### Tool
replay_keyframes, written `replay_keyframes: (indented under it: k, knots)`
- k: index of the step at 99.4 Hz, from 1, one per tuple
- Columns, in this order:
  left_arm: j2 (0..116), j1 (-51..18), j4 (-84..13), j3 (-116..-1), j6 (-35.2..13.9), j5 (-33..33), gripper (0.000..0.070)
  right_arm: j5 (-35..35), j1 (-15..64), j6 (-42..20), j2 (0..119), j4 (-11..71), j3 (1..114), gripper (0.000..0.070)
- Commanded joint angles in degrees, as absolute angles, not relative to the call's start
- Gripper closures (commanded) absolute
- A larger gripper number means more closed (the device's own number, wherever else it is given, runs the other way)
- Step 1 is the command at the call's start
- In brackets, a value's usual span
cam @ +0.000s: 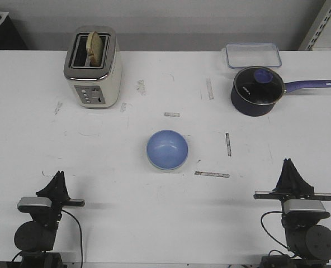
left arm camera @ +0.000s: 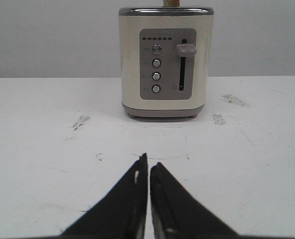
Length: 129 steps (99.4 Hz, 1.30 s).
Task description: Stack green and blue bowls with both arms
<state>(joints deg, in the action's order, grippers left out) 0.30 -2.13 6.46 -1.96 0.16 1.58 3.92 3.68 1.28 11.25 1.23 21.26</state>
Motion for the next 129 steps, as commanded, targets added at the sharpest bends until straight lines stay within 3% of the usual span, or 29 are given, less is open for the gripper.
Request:
replay_keyframes:
  k: [1, 21, 43, 70, 93, 129]
  knots:
    - [0.19, -2.11, 7.29, -0.75, 0.67, 1.72, 0.0699, 2.42, 3.66, 1.02, 11.18, 1.17, 19.94, 0.0686]
    - [0.19, -2.11, 7.29, -0.75, 0.67, 1.72, 0.0699, -0.86, 2.70, -6.00, 11.16, -3.11, 11.05, 0.0687]
    - [0.19, -2.11, 7.29, -0.75, 0.67, 1.72, 0.0699, -1.43, 2.04, -6.20, 10.83, -10.87, 3.88, 0.0687]
    - [0.19, -2.11, 7.29, -0.75, 0.67, 1.72, 0.0699, -0.21, 2.02, -6.07, 9.61, -11.38, 0.71, 0.0687]
    - [0.19, -2.11, 7.33, -0.75, 0.67, 1.72, 0.0699, 3.66, 2.04, -5.50, -0.43, -7.07, 0.71, 0.0687]
    - [0.27, -2.11, 7.38, -0.78, 0.67, 1.72, 0.0699, 3.11, 2.20, -5.54, 0.05, -6.81, 0.71, 0.0687]
